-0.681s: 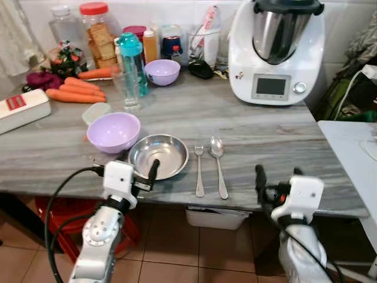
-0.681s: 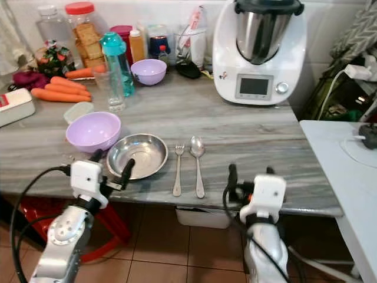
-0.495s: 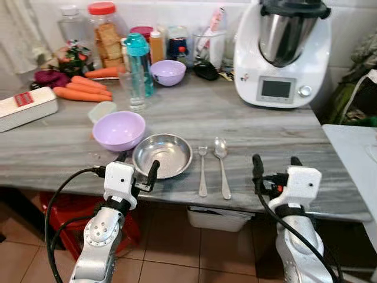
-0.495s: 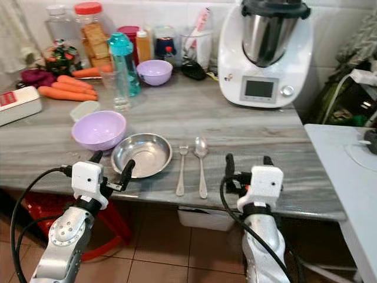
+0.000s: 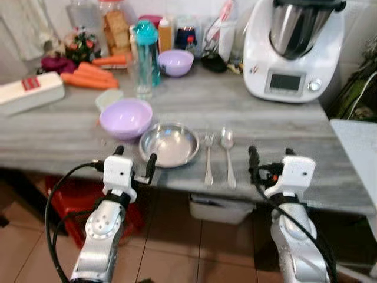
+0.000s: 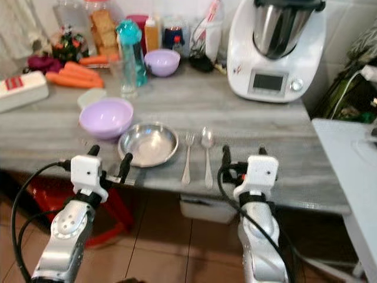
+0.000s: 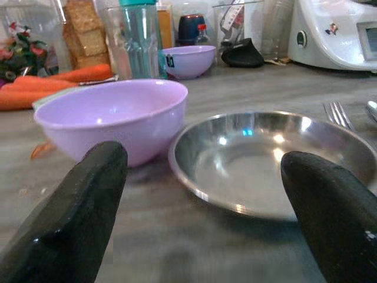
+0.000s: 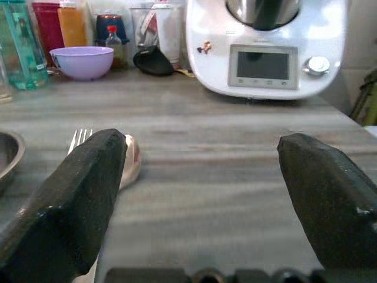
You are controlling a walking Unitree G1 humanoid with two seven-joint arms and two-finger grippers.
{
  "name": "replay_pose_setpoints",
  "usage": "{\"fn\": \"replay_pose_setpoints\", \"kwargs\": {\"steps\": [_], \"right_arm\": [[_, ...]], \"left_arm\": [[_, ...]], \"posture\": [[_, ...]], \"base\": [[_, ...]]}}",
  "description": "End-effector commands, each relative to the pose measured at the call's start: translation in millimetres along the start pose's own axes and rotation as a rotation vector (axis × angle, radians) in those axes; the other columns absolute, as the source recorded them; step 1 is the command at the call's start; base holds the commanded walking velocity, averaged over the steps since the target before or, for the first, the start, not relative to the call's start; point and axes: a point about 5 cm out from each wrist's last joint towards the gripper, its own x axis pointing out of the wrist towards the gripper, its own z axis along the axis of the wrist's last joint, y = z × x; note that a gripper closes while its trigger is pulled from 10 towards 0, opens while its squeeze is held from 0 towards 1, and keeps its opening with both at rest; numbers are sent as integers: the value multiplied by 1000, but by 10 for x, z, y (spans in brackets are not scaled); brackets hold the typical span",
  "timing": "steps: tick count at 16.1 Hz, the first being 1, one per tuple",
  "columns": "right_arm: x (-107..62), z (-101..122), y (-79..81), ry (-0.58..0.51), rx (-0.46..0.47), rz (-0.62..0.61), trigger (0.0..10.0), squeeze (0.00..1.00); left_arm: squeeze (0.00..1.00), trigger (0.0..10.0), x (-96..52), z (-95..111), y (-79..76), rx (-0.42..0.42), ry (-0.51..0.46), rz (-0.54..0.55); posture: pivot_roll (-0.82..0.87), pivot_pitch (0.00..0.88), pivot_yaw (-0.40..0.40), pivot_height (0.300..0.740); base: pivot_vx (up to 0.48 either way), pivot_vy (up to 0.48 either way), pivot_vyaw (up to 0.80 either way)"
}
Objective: Setting the table
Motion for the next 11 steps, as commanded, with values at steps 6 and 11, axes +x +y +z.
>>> {"fn": "replay_pose_setpoints", "kwargs": {"steps": [6, 11], "right_arm": [[-19, -29, -59, -8, 1, -55, 10000, 0], [-18, -66, -98, 2, 16, -83, 10000, 0]], "left_arm": [[0, 10000, 47, -24, -32, 9, 21, -27], [0, 10000, 86, -14, -26, 12, 22, -41]], "posture": [[25, 0, 40, 740], [20, 0, 55, 740]], "base": [[-349, 0, 0], [-350, 0, 0]]}}
